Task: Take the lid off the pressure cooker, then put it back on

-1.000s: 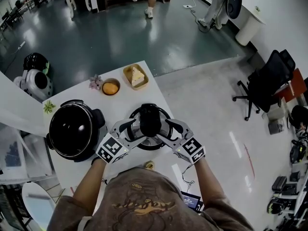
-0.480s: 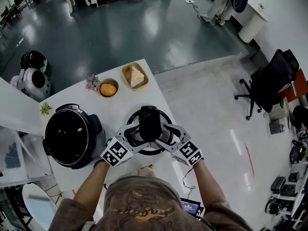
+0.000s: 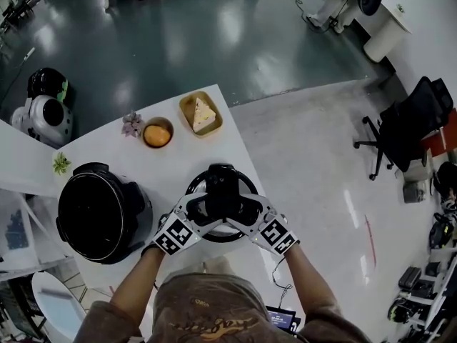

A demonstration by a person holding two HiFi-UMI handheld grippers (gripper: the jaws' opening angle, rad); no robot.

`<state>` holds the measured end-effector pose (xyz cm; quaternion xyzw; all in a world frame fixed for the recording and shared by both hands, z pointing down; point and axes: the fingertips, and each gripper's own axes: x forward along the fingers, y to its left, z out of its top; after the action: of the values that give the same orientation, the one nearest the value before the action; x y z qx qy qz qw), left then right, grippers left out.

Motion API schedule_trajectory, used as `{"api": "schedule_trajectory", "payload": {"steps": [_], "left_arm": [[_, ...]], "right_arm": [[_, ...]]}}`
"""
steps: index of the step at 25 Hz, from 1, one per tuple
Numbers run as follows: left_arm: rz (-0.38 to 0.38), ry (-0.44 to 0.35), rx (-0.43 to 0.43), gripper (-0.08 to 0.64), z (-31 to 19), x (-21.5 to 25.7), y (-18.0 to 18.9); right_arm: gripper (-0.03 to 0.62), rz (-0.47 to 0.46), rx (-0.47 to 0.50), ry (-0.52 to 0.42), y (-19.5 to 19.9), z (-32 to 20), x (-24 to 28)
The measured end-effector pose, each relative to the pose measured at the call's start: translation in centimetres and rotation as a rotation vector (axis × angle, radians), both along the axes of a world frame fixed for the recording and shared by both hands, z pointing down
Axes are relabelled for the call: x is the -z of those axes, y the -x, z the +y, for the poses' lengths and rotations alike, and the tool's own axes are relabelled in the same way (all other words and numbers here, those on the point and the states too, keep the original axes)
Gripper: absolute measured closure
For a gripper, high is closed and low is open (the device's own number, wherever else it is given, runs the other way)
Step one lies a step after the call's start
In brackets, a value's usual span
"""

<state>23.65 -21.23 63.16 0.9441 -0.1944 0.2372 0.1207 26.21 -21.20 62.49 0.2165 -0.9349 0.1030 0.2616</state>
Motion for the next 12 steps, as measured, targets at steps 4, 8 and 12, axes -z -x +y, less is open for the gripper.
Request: {"api": "schedule_trajectory", "payload": {"steps": [4, 8, 12], "left_arm": [[-0.001, -0.002, -0.02, 0.262, -0.29, -0.4, -0.13], [-0.01, -0.013, -0.049, 0.273, -0.22, -0.52, -0.26], [-0.017, -0.02, -0.06, 0.29, -0.03, -0.5, -0.29]], "right_arm": [[0.316, -0.007, 0.035, 0.01, 0.44, -0.09, -0.26], [0.32, -0.028, 0.042, 0.023, 0.45, -0.07, -0.39], [0.325, -0.044, 0.049, 0.031, 0.41, -0.06, -0.24]]}}
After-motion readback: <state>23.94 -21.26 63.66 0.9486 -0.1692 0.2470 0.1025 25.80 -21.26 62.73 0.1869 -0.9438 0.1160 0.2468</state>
